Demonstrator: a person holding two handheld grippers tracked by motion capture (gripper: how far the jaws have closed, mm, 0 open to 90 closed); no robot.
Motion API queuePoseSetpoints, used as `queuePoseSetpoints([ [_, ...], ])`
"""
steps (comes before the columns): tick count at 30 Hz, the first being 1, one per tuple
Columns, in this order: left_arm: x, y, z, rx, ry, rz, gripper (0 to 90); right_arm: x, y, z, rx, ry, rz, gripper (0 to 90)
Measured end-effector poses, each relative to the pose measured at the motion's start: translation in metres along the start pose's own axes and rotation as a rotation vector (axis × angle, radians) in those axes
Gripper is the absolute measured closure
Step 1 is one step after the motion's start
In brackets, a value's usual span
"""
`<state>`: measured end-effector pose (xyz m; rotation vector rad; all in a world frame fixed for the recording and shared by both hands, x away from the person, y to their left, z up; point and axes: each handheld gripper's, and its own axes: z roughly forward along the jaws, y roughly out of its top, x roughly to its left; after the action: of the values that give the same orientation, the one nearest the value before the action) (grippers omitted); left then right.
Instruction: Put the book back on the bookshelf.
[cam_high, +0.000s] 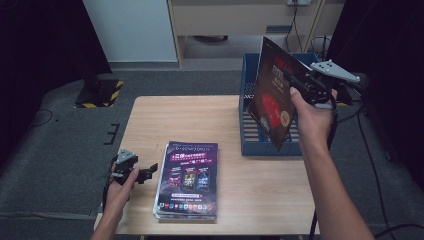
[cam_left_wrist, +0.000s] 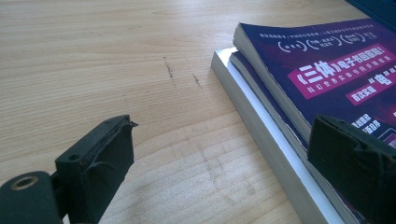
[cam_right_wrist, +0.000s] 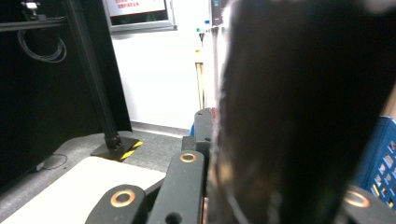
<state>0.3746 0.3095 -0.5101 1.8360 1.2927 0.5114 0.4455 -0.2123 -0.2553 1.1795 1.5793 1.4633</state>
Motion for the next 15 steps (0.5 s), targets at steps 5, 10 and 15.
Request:
queuePoseSetpoints([
  [5,0.0,0.0,0.0,0.001,0.001,0.0,6.6,-0.004,-0.005,0.009,0.005,-0.024,-0.004,87.0],
  [10,0.001,0.0,0.0,0.003,0.003,0.0,6.6,-0.006,-0.007,0.02,-0.003,-0.039,0.0,87.0],
  [15,0.0,0.0,-0.002,0.0,0.004,0.001,6.6,-0.005,-0.01,0.035,-0.003,-0.062,-0.008,87.0],
])
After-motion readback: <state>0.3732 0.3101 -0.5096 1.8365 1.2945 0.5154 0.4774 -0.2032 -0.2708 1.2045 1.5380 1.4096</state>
